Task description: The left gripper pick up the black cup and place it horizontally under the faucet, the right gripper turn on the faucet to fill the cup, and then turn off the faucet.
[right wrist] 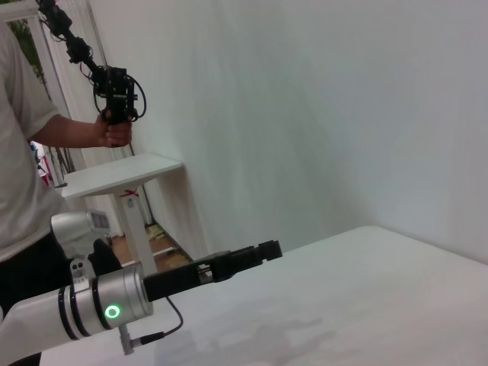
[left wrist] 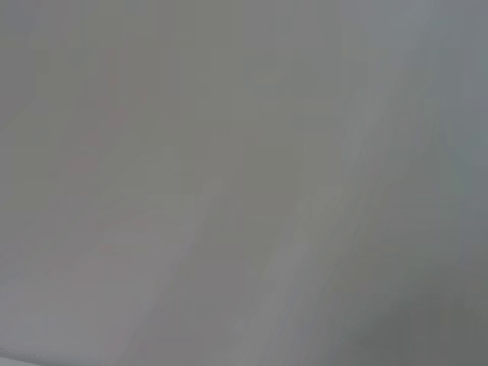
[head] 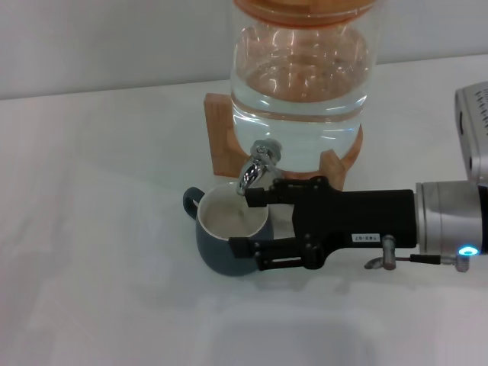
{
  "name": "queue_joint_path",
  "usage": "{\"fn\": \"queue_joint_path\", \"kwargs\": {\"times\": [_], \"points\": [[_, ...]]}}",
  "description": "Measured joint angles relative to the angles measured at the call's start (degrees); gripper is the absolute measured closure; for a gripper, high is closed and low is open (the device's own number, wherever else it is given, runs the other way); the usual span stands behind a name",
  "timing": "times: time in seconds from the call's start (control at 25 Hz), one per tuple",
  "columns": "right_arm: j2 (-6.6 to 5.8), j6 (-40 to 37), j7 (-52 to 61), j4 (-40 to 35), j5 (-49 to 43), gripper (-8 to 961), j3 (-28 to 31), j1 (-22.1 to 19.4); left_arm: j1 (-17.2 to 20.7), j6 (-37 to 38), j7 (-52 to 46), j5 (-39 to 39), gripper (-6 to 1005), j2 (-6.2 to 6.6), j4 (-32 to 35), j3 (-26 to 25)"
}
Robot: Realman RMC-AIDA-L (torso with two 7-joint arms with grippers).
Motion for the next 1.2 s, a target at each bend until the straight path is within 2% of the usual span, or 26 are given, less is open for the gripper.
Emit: {"fn": "queue_joint_path", "kwargs": {"times": [0.68, 0.88, 1.08, 1.2], "points": [[0.0, 1.68, -0.55, 2.1, 0.21, 158, 3.31, -0.23, 0.21, -0.1, 0.05, 0.08, 565, -0.17, 0.0, 0.0], [-0.01, 6.75, -1.37, 2.14, 0.7, 158, 5.4, -0.23, 0.2, -0.1, 0.1, 0.03, 565, -0.18, 0.0, -0.01], [-0.01, 17.7, -2.94, 2.99, 3.17, 158, 12.36, -0.8, 0.43, 0.17, 0.14, -0.33, 565, -0.05, -0.38, -0.38], [0.05, 22.09, -3.74, 5.16, 4.96, 158, 21.07, -1.68, 0.61, 0.48, 0.17, -1.25, 565, 0.09, -0.68, -0.44]]}}
